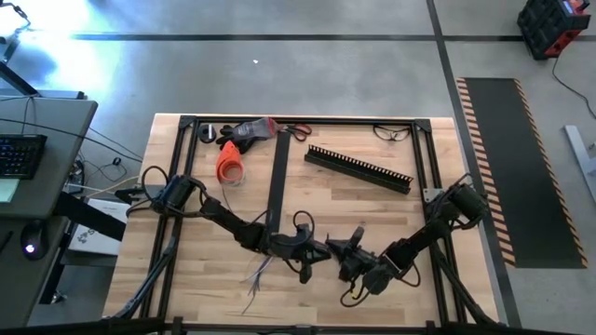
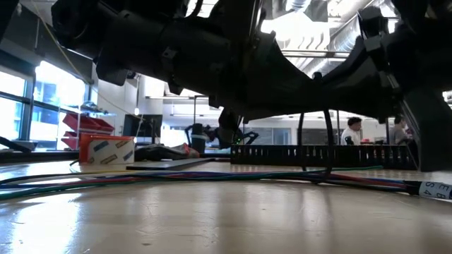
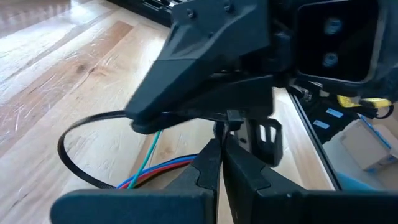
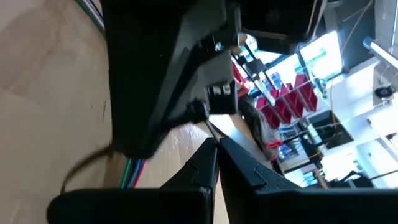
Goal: Ziptie cables
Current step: Wrap the black zip tie on the cables
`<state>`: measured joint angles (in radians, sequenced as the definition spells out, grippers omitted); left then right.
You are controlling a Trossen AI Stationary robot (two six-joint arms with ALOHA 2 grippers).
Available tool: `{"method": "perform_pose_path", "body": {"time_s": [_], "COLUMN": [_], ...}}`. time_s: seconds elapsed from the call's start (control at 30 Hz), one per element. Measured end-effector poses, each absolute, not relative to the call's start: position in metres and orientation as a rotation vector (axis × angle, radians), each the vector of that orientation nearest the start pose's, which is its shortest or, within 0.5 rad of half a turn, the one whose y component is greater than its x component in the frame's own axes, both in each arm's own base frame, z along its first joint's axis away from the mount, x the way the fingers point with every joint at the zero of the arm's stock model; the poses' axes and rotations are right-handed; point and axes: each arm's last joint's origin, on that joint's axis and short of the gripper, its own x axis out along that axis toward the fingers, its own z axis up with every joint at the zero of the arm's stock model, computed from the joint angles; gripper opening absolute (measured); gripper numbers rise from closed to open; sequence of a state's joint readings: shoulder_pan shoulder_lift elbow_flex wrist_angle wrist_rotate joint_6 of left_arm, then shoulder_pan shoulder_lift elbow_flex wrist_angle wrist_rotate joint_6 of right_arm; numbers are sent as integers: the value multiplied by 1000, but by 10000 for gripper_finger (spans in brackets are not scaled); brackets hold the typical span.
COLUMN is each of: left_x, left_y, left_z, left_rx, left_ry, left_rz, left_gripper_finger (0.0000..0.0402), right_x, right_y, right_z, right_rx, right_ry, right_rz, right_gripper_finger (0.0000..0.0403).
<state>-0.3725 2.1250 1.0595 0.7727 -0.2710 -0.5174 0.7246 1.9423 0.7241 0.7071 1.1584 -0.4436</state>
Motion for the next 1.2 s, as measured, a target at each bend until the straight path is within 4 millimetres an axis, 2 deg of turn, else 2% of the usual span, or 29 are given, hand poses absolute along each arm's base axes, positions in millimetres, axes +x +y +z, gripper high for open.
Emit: {"method": "perform_pose_path", "body": {"time_s": [0.63,1.2], "left_x": [396,399], "left_y": [-146,-133], "left_z": [115,110], "left_rx": [-435,-513], "left_ry": [299,349], "left_rz": [-22,2], "left_gripper_finger": [0,0], "right_x": [261,256], "right_y": [197,205], "right_z": [100,100], "right_rx": [-890,-895], "right_ry": [422,408], "right_rz": [-355,-315], "right_gripper_finger": [0,0]}}
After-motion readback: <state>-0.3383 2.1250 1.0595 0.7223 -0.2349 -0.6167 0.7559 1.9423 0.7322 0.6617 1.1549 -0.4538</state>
